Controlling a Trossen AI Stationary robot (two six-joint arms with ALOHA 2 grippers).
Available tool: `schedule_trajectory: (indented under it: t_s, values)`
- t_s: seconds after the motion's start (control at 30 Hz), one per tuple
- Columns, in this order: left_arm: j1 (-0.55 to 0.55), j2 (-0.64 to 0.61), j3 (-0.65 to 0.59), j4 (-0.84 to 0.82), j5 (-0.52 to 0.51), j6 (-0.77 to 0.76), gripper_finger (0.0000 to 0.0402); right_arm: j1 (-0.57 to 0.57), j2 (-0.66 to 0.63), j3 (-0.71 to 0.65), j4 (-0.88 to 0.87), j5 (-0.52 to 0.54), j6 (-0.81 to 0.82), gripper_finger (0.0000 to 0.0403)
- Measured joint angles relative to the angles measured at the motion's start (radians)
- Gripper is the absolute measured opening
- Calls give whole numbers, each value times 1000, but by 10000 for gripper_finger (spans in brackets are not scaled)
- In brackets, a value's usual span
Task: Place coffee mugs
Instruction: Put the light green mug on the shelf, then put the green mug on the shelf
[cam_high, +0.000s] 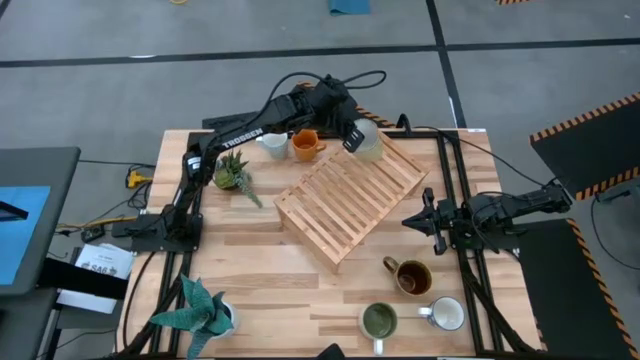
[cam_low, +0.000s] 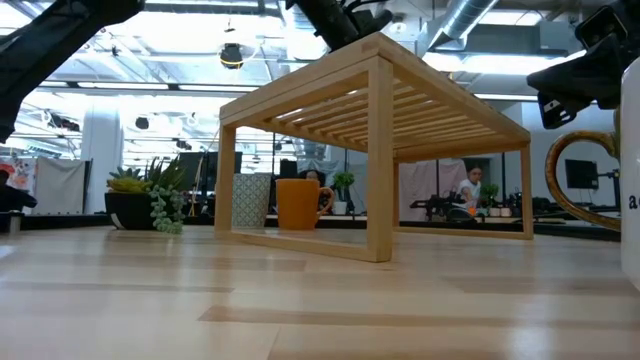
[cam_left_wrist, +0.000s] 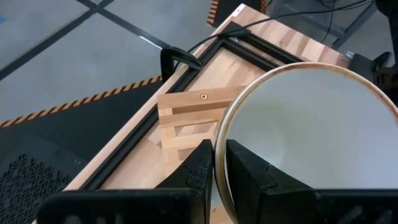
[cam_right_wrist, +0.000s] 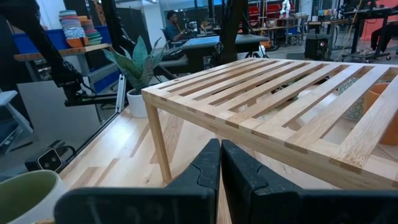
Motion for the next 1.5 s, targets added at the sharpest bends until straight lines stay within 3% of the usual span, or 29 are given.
schedule_trajectory:
  t_s: [0.33, 0.7, 0.9, 1.33, 1.5]
  values:
    - [2, 0, -1, 46, -3, 4, 36, 0, 0, 0, 0, 0, 0, 43]
    - [4, 0, -1, 47, -11, 4, 126, 0, 0, 0, 0, 0, 0, 43]
    - [4, 0, -1, 50, -11, 3, 153, 0, 0, 0, 0, 0, 0, 43]
    - [6, -11, 37, 92, -1, 42, 158, 0, 0, 0, 0, 0, 0, 43]
    - [6, -75, 37, 86, 33, 82, 158, 0, 0, 0, 0, 0, 0, 43]
